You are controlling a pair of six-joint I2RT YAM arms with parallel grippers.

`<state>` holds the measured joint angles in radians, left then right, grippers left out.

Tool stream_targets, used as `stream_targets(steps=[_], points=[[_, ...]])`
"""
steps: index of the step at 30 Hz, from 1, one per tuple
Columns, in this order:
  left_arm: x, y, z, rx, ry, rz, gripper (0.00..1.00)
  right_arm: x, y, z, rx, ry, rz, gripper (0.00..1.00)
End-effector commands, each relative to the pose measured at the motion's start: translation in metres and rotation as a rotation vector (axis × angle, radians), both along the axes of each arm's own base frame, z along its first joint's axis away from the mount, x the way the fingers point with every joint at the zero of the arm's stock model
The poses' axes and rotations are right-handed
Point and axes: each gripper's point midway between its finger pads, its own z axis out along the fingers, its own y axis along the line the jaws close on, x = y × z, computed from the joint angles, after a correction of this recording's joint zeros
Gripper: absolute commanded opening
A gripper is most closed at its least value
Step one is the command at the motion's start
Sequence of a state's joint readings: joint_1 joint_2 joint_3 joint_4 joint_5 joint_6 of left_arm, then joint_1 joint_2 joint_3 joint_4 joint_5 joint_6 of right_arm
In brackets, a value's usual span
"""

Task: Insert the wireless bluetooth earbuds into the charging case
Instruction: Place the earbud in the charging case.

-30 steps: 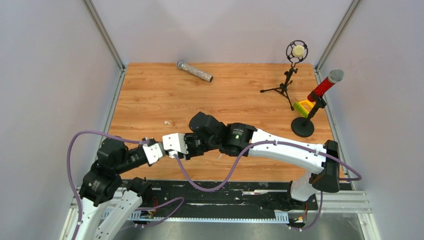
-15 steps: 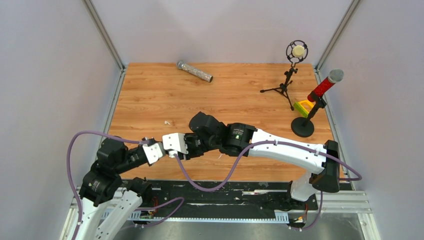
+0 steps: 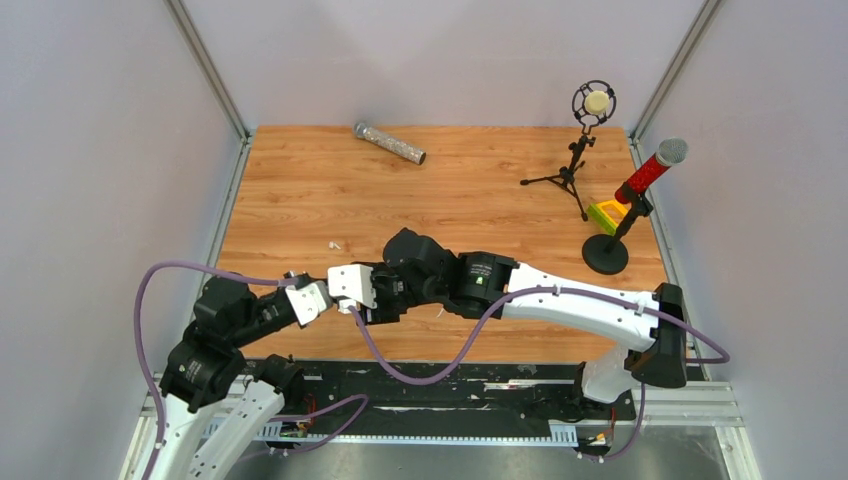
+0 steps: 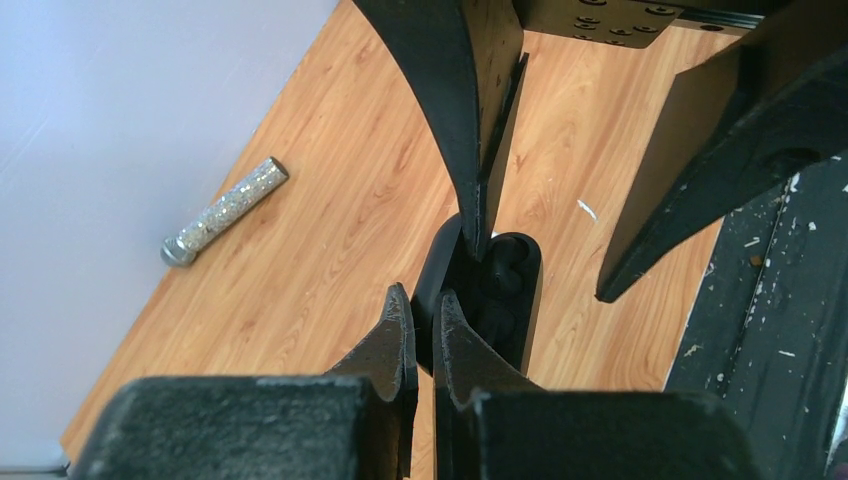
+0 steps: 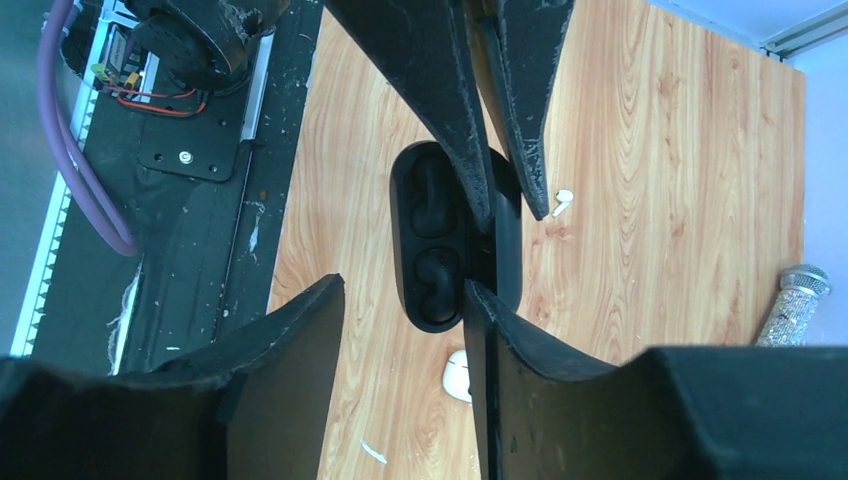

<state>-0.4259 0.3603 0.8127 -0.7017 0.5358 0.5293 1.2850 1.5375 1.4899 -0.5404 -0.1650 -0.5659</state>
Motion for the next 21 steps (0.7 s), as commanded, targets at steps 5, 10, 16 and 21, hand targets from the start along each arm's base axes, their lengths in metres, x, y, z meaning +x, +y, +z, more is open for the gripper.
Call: stream_targets(steps=[5,10,16,21], points=[[0.014,0.0,-0.005,-0.014,0.047,0.055,0.0,-0.02,0.003,0.042,0.172,0.036,0.059,0.56],[0.012,-0.002,-0.006,-0.01,0.051,0.04,0.0,-0.017,0.002,0.049,0.201,0.037,0.054,0.57],[0.014,0.0,-0.001,-0.017,0.042,0.054,0.0,-0.001,-0.004,0.051,0.218,0.073,-0.007,0.59],[0.017,0.003,0.013,-0.047,0.008,0.087,0.0,0.042,-0.038,0.056,0.322,0.361,-0.105,0.86]])
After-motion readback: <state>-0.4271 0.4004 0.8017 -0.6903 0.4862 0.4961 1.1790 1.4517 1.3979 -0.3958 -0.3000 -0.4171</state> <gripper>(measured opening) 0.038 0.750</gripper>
